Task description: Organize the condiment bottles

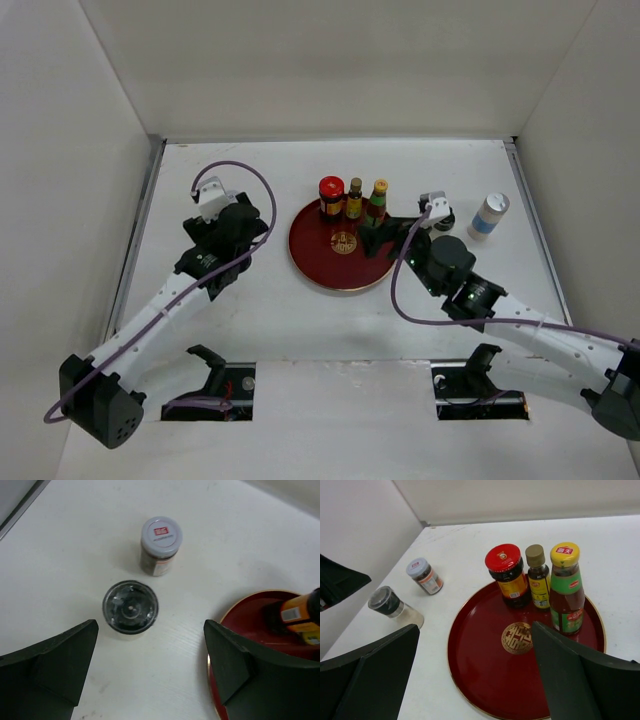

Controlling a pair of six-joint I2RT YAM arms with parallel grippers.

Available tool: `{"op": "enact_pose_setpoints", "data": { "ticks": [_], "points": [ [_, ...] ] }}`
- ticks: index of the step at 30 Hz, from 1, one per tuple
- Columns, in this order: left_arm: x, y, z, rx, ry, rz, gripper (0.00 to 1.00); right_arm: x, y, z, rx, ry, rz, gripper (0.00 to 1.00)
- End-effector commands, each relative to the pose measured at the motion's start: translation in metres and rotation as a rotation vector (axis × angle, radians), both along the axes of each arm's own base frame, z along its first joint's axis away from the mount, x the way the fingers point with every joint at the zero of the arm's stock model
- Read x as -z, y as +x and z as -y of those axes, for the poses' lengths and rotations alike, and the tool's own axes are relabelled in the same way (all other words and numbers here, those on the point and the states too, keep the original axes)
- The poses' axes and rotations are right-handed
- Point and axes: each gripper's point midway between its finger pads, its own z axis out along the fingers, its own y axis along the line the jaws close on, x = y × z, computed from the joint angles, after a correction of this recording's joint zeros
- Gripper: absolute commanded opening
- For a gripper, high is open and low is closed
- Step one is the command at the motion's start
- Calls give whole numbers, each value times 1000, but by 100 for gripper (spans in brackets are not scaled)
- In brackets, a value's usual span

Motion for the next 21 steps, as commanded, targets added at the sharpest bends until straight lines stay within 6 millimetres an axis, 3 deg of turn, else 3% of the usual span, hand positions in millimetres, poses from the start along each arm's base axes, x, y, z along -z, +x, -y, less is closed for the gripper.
{"op": "enact_pose_setpoints", "data": {
  "ticks": [1,5,11,21],
  "points": [
    [16,-5,-3,27,-37,-108,88,-12,-3,-12,-41,45,35,100],
    [35,-2,-23,-36,-32,-134,89,-15,-8,-15,-58,52,42,100],
    [53,19,-17,-10,-51,-142,88,-16,-11,-17,-70,47,43,100],
    [69,39,-34,-55,-27,-150,83,-8,-9,-23,-75,27,31,100]
  ]
}}
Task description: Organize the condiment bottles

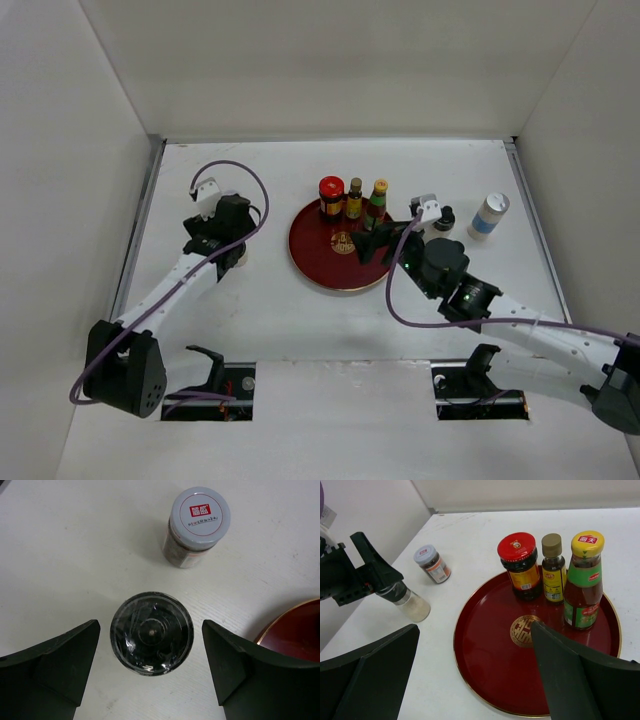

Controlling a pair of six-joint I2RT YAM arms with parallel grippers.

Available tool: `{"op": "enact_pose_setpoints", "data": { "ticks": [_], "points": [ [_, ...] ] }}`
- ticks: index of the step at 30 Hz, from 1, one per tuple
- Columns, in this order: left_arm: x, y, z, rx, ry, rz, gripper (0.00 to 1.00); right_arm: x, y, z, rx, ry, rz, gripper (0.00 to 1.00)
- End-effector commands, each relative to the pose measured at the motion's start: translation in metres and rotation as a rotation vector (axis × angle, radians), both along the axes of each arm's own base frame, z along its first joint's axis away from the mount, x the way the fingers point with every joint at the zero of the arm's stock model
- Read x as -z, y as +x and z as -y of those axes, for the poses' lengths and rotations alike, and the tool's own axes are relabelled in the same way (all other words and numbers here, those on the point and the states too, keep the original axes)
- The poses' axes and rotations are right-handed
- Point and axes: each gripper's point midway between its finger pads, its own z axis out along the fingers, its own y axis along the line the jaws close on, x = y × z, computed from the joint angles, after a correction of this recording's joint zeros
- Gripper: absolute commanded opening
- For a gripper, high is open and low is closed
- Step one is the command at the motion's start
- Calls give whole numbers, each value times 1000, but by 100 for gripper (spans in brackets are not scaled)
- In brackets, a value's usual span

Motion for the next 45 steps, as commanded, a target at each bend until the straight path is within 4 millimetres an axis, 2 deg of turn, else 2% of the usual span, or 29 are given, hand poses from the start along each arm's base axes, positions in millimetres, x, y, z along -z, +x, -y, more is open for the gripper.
{"op": "enact_pose_setpoints", "data": {
  "ticks": [1,5,7,10,13,16,18,20,23,26,29,33,39,45],
  "points": [
    [-2,13,-1,5,-6,40,82,-17,0,-6,-18,45,44,100],
    [6,18,-6,11,11,36,79,-15,1,-7,-15,42,39,100],
    [10,17,-5,22,3,29,73,-15,2,-7,-12,40,37,100],
    [2,16,-10,14,-13,67,57,-12,4,-4,0,36,34,100],
    [-21,16,-6,38,-16,121,47,-12,5,-1,12,40,38,100],
    [-66,14,7,77,-27,230,45,-13,6,1,24,53,49,100],
    [-102,12,26,132,-37,303,45,-13,7,3,35,64,54,100],
    [-126,13,55,208,-41,341,45,-12,8,5,44,68,52,100],
    [-142,18,107,320,-51,369,46,-11,11,10,67,71,53,100],
    [-150,35,148,396,-57,399,46,-10,14,17,95,77,56,100],
    [-150,52,181,452,-73,415,46,-10,15,22,109,83,58,100],
    [-133,72,205,475,-55,394,46,-11,16,25,119,94,62,100],
    [-95,92,217,478,-19,350,46,-9,18,26,127,92,59,100],
    [-71,98,223,485,8,320,46,-7,18,26,129,89,57,100]
  ]
}}
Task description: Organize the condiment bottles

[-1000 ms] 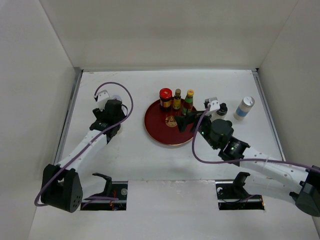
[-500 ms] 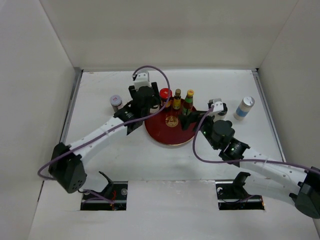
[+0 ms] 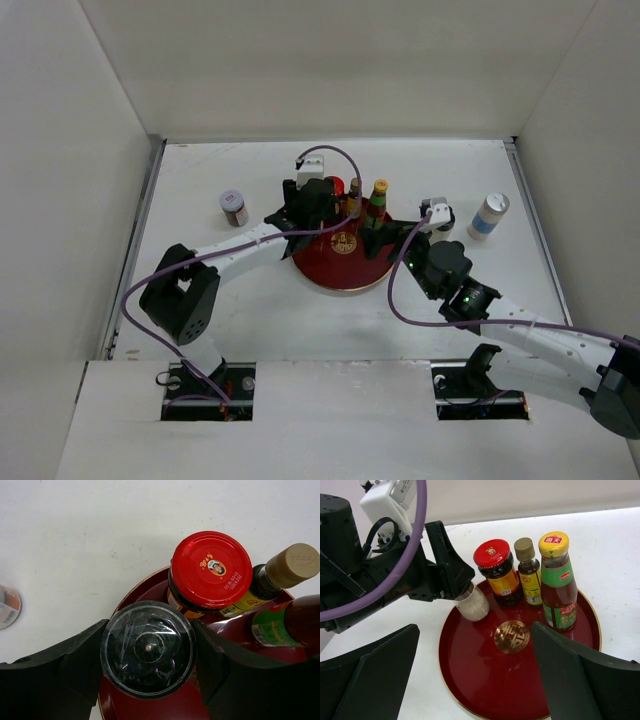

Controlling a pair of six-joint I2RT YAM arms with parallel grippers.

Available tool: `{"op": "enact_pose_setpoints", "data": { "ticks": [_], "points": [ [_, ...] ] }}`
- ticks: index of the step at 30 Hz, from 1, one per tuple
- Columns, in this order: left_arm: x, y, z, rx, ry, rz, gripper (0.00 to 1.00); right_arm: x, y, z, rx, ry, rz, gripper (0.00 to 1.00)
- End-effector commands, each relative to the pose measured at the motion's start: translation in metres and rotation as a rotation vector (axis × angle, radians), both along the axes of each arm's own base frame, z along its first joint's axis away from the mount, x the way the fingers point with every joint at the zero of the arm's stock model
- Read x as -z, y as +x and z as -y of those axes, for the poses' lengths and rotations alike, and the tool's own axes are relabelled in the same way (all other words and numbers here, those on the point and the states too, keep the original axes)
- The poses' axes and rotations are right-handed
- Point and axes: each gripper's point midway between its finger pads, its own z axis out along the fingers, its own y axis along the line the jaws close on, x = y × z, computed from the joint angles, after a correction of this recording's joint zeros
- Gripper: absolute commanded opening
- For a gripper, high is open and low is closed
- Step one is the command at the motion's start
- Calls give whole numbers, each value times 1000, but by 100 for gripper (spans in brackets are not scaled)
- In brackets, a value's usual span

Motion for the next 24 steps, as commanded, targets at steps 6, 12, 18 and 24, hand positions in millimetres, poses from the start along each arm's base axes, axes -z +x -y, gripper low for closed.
{"op": "enact_pose_setpoints", "data": {
  "ticks": [6,12,18,24],
  "points": [
    [-33,18,8,-14,-75,124,48,-19,3,7,30,65,50,100],
    [-14,12,2,-25,-61,103,51,-19,4,6,31,62,47,100],
    [-5,11,-1,-30,-62,104,53,-19,3,8,34,64,49,100],
    [-14,5,-4,-31,-84,134,75,-20,3,8,36,64,49,100]
  ]
}}
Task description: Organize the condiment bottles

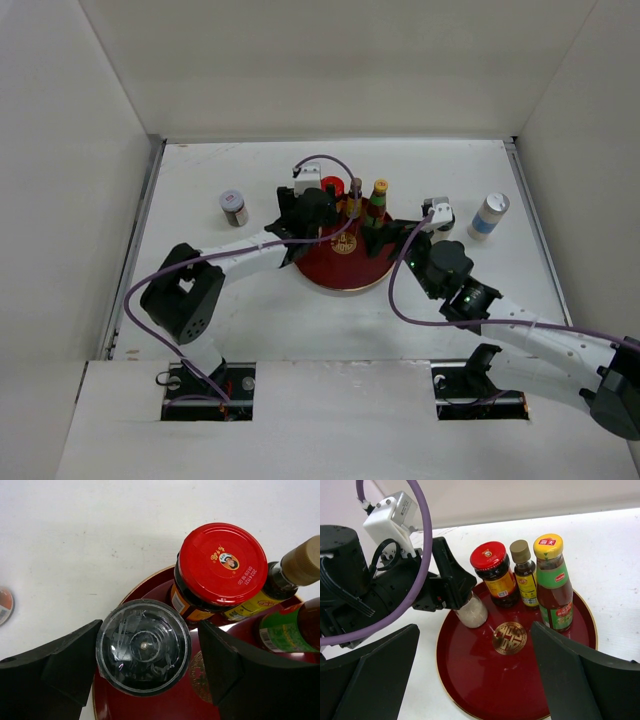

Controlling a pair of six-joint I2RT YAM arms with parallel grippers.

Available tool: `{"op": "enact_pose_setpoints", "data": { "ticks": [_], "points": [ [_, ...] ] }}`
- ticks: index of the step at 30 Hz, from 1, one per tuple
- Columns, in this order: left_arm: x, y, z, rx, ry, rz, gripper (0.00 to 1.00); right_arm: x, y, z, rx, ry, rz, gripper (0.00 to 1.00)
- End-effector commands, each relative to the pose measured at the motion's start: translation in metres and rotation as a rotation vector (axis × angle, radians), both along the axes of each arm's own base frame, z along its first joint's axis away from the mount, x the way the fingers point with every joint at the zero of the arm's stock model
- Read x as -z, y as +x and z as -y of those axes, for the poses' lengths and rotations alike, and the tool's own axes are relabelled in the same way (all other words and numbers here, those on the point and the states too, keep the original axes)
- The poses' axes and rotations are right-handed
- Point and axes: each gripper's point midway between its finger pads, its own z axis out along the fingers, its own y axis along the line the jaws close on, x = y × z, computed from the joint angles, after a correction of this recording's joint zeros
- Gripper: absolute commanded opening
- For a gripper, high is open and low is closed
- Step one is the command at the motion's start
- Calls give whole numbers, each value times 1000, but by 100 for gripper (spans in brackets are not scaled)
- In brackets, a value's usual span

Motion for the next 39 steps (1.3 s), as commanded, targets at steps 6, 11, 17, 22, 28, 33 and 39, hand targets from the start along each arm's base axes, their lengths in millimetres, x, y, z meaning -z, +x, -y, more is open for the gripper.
{"op": "enact_pose_setpoints", "data": {
  "ticks": [6,11,17,22,28,33,39],
  "points": [
    [-73,-16,-29,-60,-120,189,89,-17,2,3,21,55,42,100],
    [-77,-20,-88,-201,-119,201,91,-16,3,4,24,56,43,100],
    [-55,11,-146,-355,-172,85,93,-9,6,0,24,46,25,98],
    [-39,37,-170,-444,-142,56,93,-8,6,-1,19,43,20,82],
    [-19,47,-193,-515,-119,22,89,-6,7,-3,13,39,17,100],
    [-7,39,-208,-564,-94,21,87,-6,7,-5,7,34,14,100],
    [11,55,-212,-574,-100,2,78,-6,7,-6,5,34,12,100]
  ]
}}
